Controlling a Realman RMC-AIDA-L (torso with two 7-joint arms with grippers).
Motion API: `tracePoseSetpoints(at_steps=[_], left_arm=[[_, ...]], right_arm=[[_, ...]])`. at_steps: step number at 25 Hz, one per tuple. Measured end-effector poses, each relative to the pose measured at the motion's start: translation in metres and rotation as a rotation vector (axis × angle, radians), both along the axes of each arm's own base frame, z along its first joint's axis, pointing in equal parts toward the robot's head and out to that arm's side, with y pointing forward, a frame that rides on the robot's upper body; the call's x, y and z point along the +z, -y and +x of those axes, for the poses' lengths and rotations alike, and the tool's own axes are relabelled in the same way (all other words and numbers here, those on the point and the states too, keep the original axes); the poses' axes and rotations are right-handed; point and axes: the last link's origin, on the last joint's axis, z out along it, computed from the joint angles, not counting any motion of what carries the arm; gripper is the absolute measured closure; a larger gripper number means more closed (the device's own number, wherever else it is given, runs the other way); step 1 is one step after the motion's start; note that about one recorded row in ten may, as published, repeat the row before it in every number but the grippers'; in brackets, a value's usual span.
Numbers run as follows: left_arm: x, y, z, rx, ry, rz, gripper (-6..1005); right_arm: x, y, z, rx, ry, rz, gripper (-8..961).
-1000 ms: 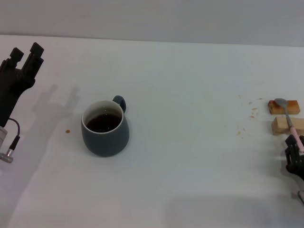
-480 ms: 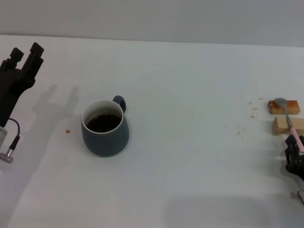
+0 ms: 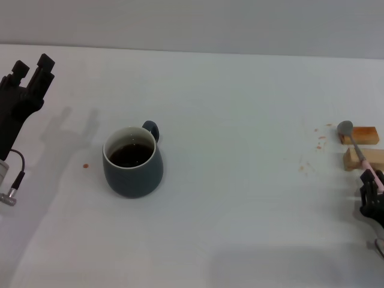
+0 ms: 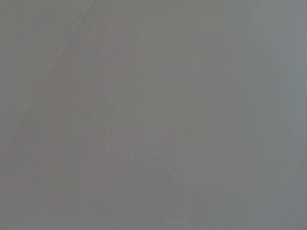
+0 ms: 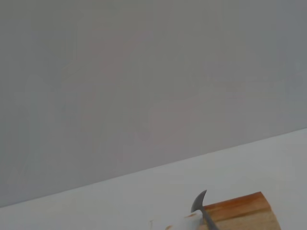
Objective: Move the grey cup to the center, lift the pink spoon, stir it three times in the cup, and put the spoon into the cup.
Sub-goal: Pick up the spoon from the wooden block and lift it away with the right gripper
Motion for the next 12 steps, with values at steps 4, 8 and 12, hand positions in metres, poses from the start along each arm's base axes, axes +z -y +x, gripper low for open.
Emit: tracePoseSetpoints(at_steps=[4,8,12], left_arm=[[-0.0004,-0.0002,-0.0006,0.004,-0.001,-0.002,305],[-0.0006,-0.0006,-0.0006,0.005,-0.002,-0.004,305],[-0.0007,-0.0014,0.0000,0.004,-0.002,-0.005,305]], right_arm=[[0.0005,-0.0004,0.0002,-0.002,-0.001,0.004,806],[0.0005,-0.0004,0.0003,-0.003,-0.001,0.004,816],[0.0012,-0.0003,-0.0003,0.001,-0.002,0.009,816]])
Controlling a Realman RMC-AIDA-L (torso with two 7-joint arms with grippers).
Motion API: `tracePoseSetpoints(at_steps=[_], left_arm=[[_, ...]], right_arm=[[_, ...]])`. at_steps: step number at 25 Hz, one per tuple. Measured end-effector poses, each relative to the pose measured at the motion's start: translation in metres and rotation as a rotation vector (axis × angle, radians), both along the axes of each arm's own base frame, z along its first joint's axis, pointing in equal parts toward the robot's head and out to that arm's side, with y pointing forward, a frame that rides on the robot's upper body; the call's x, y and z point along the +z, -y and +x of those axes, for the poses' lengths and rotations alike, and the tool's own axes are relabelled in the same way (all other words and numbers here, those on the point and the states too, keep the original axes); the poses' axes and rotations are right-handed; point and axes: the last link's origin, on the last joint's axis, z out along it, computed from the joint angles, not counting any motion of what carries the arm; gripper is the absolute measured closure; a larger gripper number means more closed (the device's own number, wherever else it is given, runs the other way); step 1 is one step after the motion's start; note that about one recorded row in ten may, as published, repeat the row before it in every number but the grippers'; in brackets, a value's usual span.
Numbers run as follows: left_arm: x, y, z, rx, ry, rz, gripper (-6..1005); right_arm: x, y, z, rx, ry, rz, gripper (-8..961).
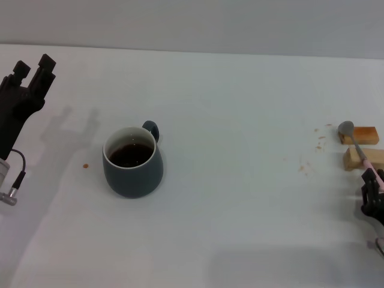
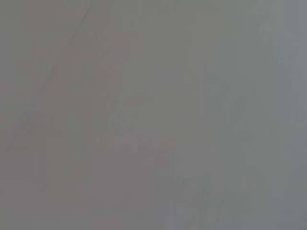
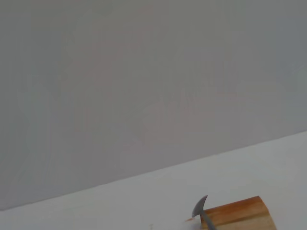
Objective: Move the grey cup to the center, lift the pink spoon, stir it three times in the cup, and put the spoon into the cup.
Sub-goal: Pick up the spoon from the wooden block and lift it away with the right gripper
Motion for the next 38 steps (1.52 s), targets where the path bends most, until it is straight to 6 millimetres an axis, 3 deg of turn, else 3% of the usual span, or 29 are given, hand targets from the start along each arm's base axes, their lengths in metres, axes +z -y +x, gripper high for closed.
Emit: tracePoseSetpoints(at_steps=[38], left_arm=[[-0.0008,-0.0015,-0.0006,0.008,-0.002,-0.005,306]], right_arm=[[-0.0008,-0.0007,-0.0021,0.020,0.006,-0.012,792]])
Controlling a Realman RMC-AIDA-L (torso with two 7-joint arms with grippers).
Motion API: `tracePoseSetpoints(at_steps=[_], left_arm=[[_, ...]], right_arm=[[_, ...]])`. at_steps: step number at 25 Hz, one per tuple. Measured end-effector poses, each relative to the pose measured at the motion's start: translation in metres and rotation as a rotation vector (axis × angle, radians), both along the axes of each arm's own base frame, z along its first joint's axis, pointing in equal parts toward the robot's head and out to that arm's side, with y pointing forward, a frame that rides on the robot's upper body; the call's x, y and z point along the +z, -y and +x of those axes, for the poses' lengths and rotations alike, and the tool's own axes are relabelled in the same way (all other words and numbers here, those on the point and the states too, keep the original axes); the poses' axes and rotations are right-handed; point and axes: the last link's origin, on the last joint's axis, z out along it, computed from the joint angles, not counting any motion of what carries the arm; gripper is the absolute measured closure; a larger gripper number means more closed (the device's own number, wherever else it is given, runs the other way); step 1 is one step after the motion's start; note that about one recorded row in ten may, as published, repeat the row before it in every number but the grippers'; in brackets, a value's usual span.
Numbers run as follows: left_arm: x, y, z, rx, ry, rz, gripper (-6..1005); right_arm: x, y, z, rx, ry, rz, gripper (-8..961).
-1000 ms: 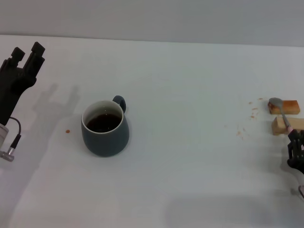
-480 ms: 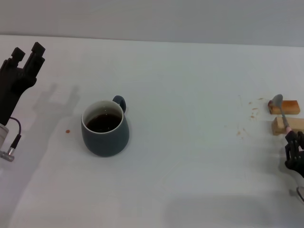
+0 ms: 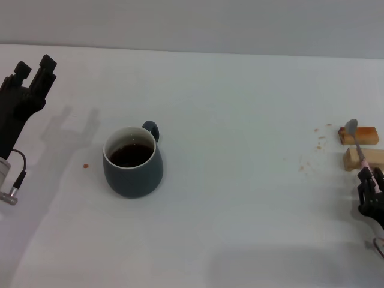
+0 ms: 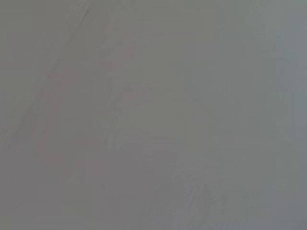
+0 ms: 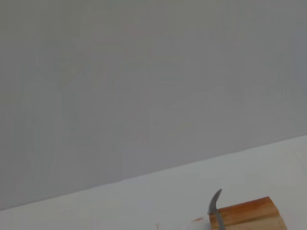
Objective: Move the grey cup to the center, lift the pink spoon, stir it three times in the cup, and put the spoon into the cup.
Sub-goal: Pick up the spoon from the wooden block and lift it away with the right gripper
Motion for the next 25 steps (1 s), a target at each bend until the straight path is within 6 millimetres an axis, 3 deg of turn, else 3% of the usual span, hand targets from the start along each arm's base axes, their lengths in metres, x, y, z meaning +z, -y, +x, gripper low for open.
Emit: tracePoseSetpoints(at_steps=[25], left_arm=[[-0.0010,0.0016,0.0001,0.000,0.003,-0.001,306]], right_arm=[[-0.0029,-0.0001,0.0020,-0.015,0.003,-0.020,794]])
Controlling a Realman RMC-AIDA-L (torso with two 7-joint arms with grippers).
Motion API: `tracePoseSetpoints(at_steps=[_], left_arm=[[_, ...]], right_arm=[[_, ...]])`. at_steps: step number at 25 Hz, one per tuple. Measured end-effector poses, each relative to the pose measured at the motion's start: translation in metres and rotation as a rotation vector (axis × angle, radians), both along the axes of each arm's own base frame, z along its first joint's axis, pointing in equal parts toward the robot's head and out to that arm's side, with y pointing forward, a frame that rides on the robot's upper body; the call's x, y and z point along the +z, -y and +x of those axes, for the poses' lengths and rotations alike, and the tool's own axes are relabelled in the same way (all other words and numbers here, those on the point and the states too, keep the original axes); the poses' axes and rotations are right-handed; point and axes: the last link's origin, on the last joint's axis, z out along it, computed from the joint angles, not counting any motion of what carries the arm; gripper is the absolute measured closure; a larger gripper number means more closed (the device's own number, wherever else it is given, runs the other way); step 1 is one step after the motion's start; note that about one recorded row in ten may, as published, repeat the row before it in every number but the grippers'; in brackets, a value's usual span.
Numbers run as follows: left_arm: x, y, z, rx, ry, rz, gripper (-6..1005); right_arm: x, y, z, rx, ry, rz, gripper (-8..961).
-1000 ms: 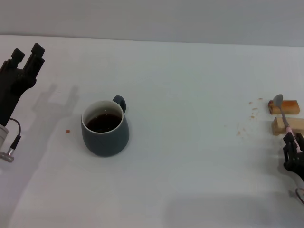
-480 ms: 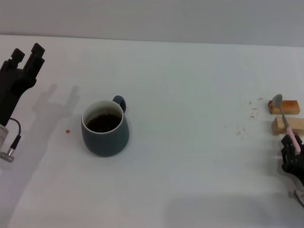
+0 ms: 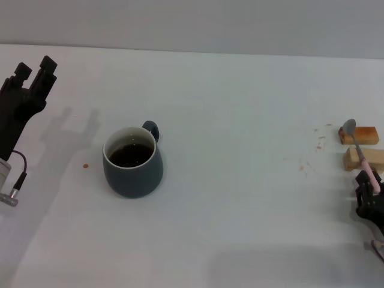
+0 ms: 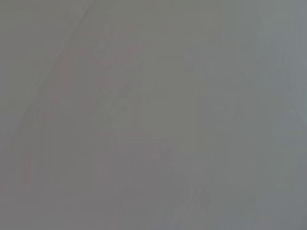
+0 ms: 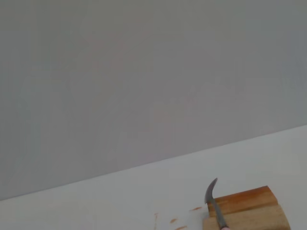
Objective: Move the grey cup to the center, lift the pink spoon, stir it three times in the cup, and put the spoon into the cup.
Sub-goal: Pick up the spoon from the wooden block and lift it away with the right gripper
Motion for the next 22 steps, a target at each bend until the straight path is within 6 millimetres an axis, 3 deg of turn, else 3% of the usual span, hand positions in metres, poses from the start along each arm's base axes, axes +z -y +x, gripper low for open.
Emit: tracePoseSetpoints(at_steps=[22], left_arm=[[0.0002,0.0004,-0.0007,0.002,0.008,-0.002,305]], right_arm=[[0.0011,0.0000,-0.0028,0.013,-0.008,0.014,851]])
